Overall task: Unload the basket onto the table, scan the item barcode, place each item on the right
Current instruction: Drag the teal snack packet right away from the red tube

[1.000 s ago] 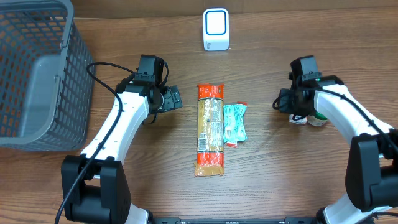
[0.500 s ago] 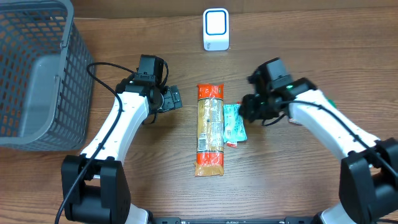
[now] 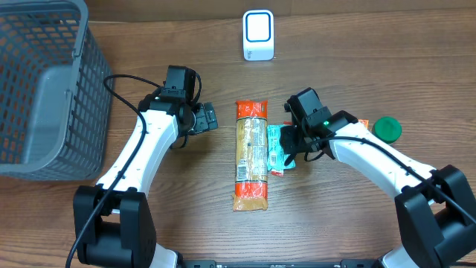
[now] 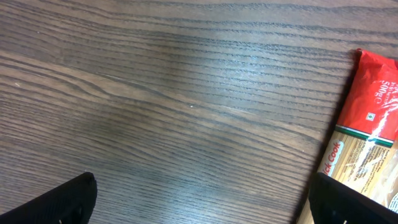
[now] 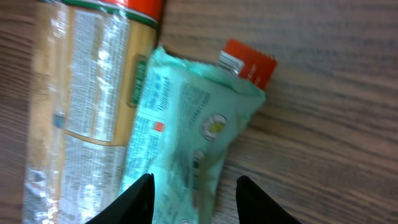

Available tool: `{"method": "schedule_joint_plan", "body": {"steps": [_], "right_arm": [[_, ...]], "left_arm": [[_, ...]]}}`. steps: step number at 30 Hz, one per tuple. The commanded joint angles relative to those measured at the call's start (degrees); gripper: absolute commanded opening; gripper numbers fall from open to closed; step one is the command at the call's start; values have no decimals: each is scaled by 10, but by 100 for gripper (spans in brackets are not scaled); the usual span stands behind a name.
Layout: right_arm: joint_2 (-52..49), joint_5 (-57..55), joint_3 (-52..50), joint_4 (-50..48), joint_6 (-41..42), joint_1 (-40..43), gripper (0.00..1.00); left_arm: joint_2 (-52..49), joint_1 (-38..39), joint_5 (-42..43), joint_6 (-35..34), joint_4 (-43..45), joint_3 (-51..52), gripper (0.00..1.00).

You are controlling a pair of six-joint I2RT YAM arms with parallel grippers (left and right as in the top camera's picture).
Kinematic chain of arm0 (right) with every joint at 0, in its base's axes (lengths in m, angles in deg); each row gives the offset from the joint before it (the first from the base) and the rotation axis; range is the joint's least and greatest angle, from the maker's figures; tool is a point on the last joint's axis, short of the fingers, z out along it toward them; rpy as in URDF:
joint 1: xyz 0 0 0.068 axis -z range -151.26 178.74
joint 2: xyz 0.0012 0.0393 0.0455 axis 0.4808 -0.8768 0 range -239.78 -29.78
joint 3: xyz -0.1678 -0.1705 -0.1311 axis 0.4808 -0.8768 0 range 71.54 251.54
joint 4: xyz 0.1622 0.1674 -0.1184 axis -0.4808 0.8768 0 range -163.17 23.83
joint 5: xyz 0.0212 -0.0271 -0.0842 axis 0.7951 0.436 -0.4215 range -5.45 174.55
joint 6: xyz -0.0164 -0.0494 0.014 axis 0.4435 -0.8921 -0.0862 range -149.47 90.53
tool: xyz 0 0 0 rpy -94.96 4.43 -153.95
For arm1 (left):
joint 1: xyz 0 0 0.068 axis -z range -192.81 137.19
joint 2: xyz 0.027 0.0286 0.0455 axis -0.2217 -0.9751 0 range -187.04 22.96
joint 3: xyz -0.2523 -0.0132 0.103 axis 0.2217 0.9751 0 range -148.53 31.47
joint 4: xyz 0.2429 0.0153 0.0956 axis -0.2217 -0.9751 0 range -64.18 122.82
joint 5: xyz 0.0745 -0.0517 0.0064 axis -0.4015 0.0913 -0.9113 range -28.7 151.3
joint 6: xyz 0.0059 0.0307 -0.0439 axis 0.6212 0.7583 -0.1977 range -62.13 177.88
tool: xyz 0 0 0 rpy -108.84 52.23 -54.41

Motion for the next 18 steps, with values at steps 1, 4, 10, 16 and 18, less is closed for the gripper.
{"method": "schedule_joint_plan", "body": {"steps": [1, 4, 10, 16, 18], "right_arm": [[7, -3, -22, -15, 11, 1, 43], [7, 10, -34, -21, 14, 1, 42], [7, 14, -49, -42, 30, 1, 24], [12, 106, -38, -77, 30, 6, 4], [23, 129, -28, -81, 30, 14, 4]], "left_arm": [[7, 1, 1, -2, 1, -5, 100], [7, 1, 1, -2, 1, -5, 100], [7, 1, 1, -2, 0, -5, 100], [7, 1, 1, -2, 0, -5, 100], [7, 1, 1, -2, 0, -5, 100]]}}
